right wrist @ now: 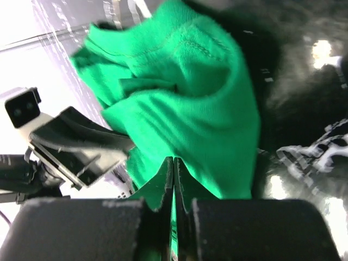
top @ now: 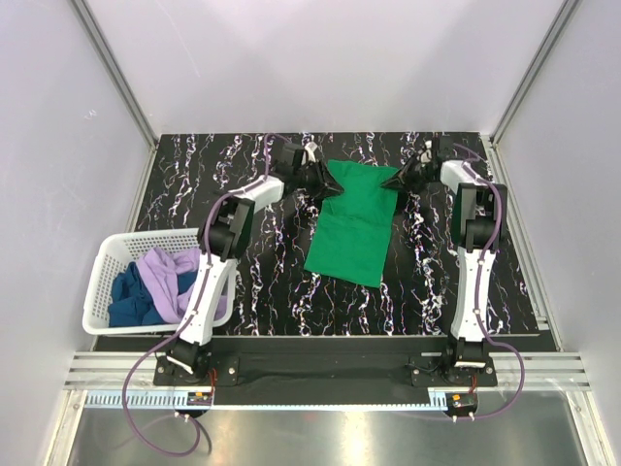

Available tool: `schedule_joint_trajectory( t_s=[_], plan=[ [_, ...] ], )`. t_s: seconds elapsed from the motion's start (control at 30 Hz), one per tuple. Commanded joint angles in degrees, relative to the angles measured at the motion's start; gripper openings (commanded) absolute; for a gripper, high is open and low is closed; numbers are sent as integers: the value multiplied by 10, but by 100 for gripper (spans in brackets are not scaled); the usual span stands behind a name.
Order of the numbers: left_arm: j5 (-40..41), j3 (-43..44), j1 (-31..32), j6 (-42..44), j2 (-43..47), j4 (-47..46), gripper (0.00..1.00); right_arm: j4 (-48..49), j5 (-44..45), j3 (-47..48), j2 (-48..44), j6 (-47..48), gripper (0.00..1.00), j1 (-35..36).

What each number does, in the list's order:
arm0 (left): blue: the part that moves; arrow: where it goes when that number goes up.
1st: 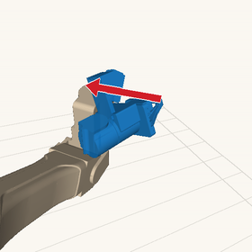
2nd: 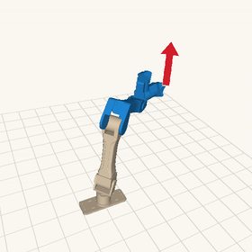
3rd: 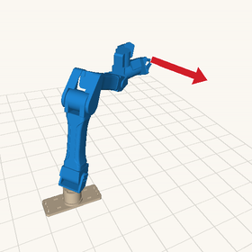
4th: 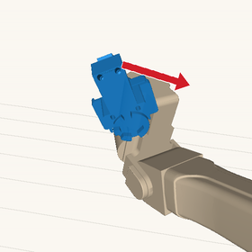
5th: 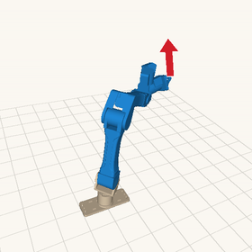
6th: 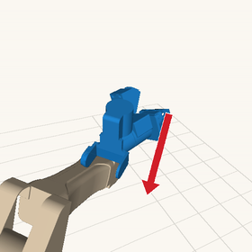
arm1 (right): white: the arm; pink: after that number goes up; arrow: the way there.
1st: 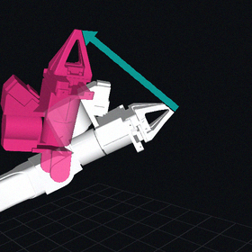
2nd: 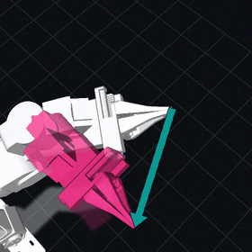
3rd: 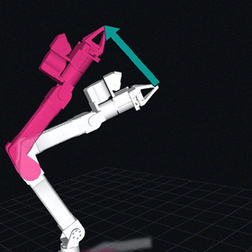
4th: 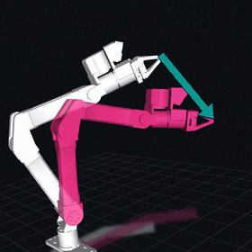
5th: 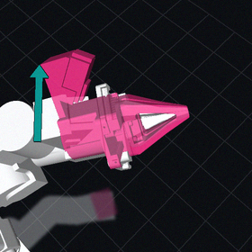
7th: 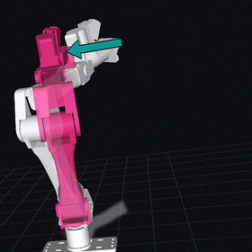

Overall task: Fold and stack the t-shirts
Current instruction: Fold the tshirt

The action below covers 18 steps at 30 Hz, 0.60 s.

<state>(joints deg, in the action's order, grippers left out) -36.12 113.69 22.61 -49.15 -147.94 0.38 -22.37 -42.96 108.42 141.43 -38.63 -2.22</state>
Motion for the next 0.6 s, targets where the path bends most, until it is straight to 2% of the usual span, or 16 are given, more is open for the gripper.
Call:
schedule_joint_trajectory(
  t_s=[0.0, 0.07, 0.1, 0.13, 0.17, 0.23, 0.27, 0.3, 0.33, 0.4, 0.5, 0.53, 0.57],
  plan=[
    [46, -17, -1, 91, 66, 108, 38, -79, 29, 66, -25, 32, 5, 0],
    [68, 10, -1, 125, 91, 149, 51, -147, 52, 102, -44, 47, 9, 1],
    [80, 28, -2, 138, 97, 207, 64, -172, 63, 111, -52, 54, 11, 2],
    [98, 61, -2, 167, 106, 234, 68, -198, 87, 117, -71, 73, 15, 4],
    [109, 71, -2, 182, 117, 258, 71, -245, 98, 122, -83, 88, 25, 6],
    [122, 69, -3, 206, 164, 291, 79, -290, 141, 114, -112, 144, 36, 18],
    [127, 61, -4, 225, 182, 301, 81, -306, 161, 82, -152, 159, 43, 20],
    [134, 51, -4, 236, 204, 319, 87, -329, 178, 59, -173, 170, 46, 20],
    [146, 21, -4, 254, 242, 328, 99, -335, 194, 4, -217, 187, 49, 47],
    [153, -27, -3, 268, 291, 345, 99, -334, 205, -66, -265, 198, 56, 63],
    [173, -149, -1, 288, 384, 352, 99, -299, 214, -210, -363, 189, 62, 87],
    [168, -215, -2, 288, 410, 350, 99, -283, 196, -249, -388, 169, 63, 91],
    [160, -251, -2, 280, 449, 348, 94, -265, 183, -321, -435, 157, 64, 93]
  ],
)
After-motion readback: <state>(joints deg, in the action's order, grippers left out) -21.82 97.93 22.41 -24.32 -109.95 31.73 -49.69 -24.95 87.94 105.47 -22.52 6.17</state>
